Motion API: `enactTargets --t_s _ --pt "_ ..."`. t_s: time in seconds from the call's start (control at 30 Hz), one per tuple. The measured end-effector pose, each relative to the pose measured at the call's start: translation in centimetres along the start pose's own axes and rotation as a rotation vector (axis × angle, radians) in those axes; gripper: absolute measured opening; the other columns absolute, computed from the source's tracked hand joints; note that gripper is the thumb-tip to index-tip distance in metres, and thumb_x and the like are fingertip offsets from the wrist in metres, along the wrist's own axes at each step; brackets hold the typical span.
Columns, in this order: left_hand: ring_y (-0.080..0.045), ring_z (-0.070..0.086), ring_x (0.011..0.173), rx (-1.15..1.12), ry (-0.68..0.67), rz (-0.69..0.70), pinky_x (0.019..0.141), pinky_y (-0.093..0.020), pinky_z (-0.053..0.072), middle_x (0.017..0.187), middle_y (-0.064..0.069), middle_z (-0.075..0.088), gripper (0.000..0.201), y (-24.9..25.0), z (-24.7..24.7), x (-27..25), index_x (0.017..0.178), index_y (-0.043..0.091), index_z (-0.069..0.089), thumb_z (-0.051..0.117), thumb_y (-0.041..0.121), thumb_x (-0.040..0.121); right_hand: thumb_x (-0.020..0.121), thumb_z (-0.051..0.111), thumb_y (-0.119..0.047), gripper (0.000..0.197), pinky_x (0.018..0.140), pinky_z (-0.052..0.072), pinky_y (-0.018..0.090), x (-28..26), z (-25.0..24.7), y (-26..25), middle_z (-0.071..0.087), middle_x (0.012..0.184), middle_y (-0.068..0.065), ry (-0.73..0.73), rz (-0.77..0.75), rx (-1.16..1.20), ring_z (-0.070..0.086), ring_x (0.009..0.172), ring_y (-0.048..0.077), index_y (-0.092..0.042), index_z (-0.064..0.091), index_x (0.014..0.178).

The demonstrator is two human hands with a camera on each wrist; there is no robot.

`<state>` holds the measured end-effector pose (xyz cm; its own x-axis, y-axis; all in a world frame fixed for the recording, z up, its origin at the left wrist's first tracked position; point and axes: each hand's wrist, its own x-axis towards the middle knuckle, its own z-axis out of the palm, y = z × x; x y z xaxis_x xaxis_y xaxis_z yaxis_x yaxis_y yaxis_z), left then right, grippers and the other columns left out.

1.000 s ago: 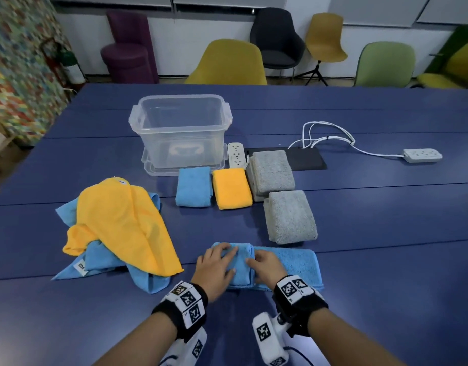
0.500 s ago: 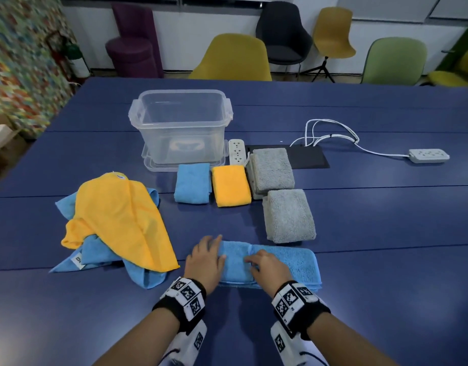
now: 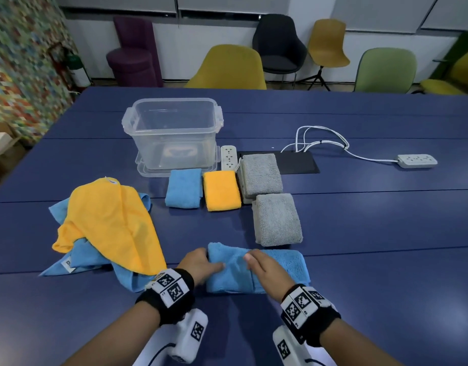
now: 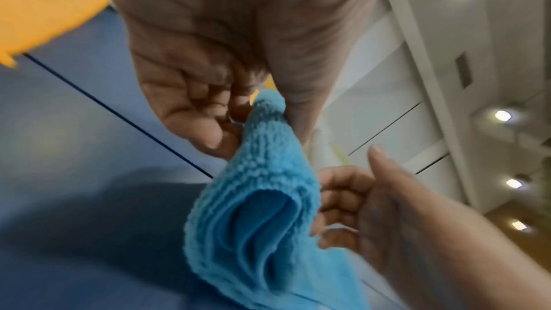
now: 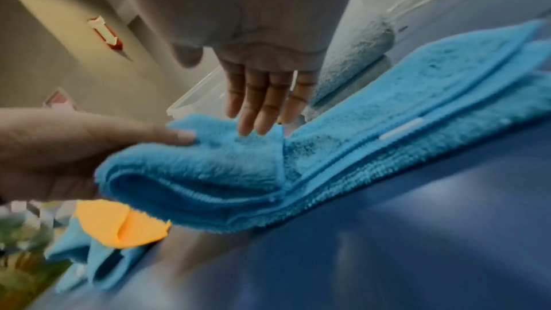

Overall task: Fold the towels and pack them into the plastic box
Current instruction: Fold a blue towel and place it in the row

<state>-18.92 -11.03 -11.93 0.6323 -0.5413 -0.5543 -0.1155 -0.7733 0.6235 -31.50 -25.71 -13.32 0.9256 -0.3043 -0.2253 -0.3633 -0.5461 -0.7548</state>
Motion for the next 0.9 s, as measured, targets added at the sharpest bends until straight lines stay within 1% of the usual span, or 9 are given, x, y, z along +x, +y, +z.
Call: enactTargets --t_s 0.07,0.17,0.27,0.37,0.43,0.5,0.6,0.73,0.9 --pt "-0.015 0.061 0.071 -0.166 -0.027 0.049 0.051 -0.019 0.048 0.086 0.001 0.061 0.023 1.9 1.1 -1.0 0.092 0.018 0.053 0.064 0.036 0.085 0.096 0.036 -0.043 0.035 0.091 0.046 0.032 -1.0 -0.7 0.3 0.061 0.088 -0.007 -0.034 0.040 0.202 0.060 0.091 0.013 -0.018 0.061 0.096" --pt "-0.016 0.063 0.059 -0.517 -0.208 -0.001 0.059 -0.024 0.052 0.075 -0.008 0.060 0.025 4.9 2.5 -2.2 0.089 0.008 0.054 0.050 0.033 0.095 0.095 0.047 -0.038 0.011 0.080 0.043 0.011 -2.6 -2.0 0.6 0.056 0.086 -0.016 -0.136 0.113 0.430 0.056 0.079 -0.012 -0.030 0.054 0.092" --pt "-0.010 0.060 0.060 -0.501 -0.281 0.096 0.062 -0.020 0.050 0.078 -0.005 0.059 0.019 6.0 3.6 -1.6 0.085 0.013 0.056 0.042 0.017 0.098 0.085 0.066 -0.017 0.028 0.076 0.044 0.009 -3.6 -3.0 1.8 0.058 0.097 -0.012 -0.116 0.104 0.439 0.058 0.089 -0.005 -0.022 0.049 0.107" --pt "-0.012 0.053 0.092 -0.084 -0.055 0.336 0.088 -0.026 0.045 0.099 0.005 0.049 0.019 5.1 4.1 0.3 0.094 0.026 0.050 0.060 0.013 0.085 0.069 0.060 -0.018 0.034 0.071 0.046 0.010 -4.0 -3.7 2.4 0.059 0.092 -0.009 -0.113 0.143 0.438 0.060 0.083 -0.001 -0.022 0.051 0.101" --pt "-0.009 0.037 0.122 -0.045 -0.083 0.440 0.104 -0.023 0.034 0.126 0.007 0.037 0.059 4.4 3.7 0.9 0.126 0.028 0.038 0.063 0.016 0.074 0.066 0.054 -0.017 0.029 0.072 0.048 0.013 -4.1 -3.8 2.6 0.061 0.087 -0.007 -0.159 0.165 0.493 0.061 0.075 -0.004 -0.024 0.055 0.094" --pt "-0.005 0.037 0.124 -0.242 -0.361 0.422 0.099 -0.016 0.038 0.134 0.008 0.035 0.076 3.8 3.3 1.1 0.137 0.026 0.025 0.061 0.008 0.072 0.066 0.055 -0.017 0.030 0.076 0.050 0.020 -4.2 -3.6 2.7 0.062 0.089 -0.003 -0.192 0.159 0.517 0.061 0.080 0.004 -0.023 0.058 0.095" --pt "-0.002 0.058 0.103 -0.385 -0.603 0.365 0.088 -0.017 0.047 0.118 0.000 0.056 0.066 2.7 2.9 1.4 0.122 0.026 0.044 0.072 0.021 0.062 0.065 0.056 -0.014 0.032 0.073 0.049 0.017 -4.2 -3.5 2.5 0.062 0.088 -0.003 -0.202 0.162 0.571 0.061 0.078 0.004 -0.021 0.058 0.096" --pt "-0.003 0.064 0.096 -0.469 -0.517 0.315 0.083 -0.018 0.049 0.105 0.006 0.068 0.083 0.5 3.7 1.7 0.111 0.016 0.058 0.081 0.063 0.046 0.064 0.053 -0.011 0.034 0.070 0.049 0.017 -4.3 -3.3 2.6 0.062 0.086 -0.002 -0.208 0.187 0.657 0.062 0.074 0.003 -0.016 0.058 0.098" --pt "-0.006 0.067 0.086 -0.568 -0.343 0.294 0.075 -0.018 0.051 0.089 0.006 0.072 0.067 -0.3 5.3 1.2 0.100 0.013 0.064 0.078 0.059 0.053 0.064 0.053 -0.016 0.032 0.071 0.049 0.015 -4.1 -3.1 2.8 0.063 0.087 -0.005 -0.169 0.189 0.586 0.061 0.076 0.002 -0.020 0.060 0.095"
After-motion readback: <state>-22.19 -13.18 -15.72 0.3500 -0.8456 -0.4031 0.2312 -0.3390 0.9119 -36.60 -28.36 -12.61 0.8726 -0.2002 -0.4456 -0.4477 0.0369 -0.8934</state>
